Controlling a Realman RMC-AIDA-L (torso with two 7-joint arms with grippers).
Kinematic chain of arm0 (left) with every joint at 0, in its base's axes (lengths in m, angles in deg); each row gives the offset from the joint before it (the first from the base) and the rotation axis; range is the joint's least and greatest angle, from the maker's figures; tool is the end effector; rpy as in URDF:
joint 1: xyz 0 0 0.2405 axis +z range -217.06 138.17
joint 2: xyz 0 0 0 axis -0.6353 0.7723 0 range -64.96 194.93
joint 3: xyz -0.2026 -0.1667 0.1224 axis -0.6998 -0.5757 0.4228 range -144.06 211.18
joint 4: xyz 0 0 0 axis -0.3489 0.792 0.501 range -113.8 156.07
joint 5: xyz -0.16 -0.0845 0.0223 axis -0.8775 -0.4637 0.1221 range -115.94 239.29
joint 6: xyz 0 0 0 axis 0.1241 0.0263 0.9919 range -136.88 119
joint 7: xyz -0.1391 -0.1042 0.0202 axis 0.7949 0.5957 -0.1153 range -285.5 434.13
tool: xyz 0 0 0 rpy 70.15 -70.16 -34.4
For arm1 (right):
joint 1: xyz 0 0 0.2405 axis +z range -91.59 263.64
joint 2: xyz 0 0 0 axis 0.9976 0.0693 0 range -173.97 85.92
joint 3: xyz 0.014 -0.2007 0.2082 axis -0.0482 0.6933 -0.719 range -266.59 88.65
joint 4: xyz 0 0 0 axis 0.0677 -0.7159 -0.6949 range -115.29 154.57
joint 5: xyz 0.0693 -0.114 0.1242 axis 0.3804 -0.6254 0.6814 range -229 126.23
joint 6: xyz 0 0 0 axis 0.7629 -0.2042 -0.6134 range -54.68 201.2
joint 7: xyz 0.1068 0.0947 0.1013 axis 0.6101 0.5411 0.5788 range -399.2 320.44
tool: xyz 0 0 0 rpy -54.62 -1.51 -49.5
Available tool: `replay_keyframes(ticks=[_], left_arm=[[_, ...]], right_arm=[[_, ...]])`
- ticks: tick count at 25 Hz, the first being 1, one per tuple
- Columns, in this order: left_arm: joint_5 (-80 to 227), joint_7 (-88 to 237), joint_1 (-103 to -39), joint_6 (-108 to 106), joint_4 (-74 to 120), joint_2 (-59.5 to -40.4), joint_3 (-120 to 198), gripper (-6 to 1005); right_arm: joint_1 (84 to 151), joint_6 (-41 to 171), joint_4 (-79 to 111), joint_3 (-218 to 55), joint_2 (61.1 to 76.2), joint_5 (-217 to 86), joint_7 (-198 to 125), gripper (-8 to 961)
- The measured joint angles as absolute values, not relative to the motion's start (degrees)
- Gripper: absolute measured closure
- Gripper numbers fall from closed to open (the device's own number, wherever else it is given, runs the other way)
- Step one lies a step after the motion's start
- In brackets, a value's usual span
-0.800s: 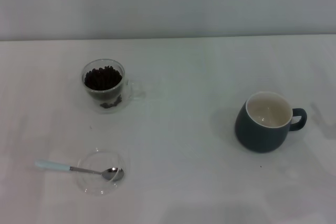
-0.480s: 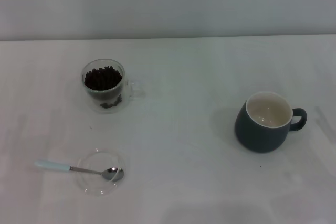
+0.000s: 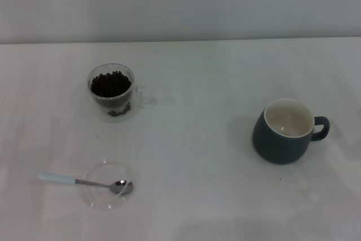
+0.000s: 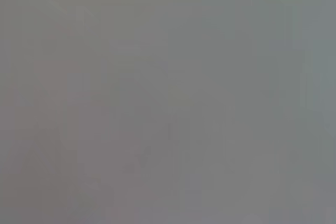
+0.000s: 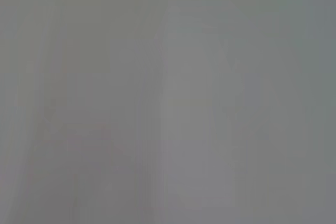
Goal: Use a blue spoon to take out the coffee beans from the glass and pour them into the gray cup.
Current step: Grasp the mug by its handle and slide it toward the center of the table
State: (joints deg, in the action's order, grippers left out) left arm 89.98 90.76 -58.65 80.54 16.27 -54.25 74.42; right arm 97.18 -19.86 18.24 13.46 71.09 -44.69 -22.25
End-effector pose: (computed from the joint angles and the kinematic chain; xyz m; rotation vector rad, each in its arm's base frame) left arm -0.3730 0.2920 0.0468 -1.2373 -0.5307 -0.8219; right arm 0.3648 0.2533 0.0295 -1.6491 0.3677 0.8043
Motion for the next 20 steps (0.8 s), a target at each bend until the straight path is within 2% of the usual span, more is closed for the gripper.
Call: replay_keyframes(ticks=[20], left_arm=[[89.72, 90.92, -59.14, 79.32, 16.23, -54.39, 74.43, 285]], right_arm=[[97.25, -11.59, 20.26, 15.48, 71.12, -47.82, -23.76, 214]])
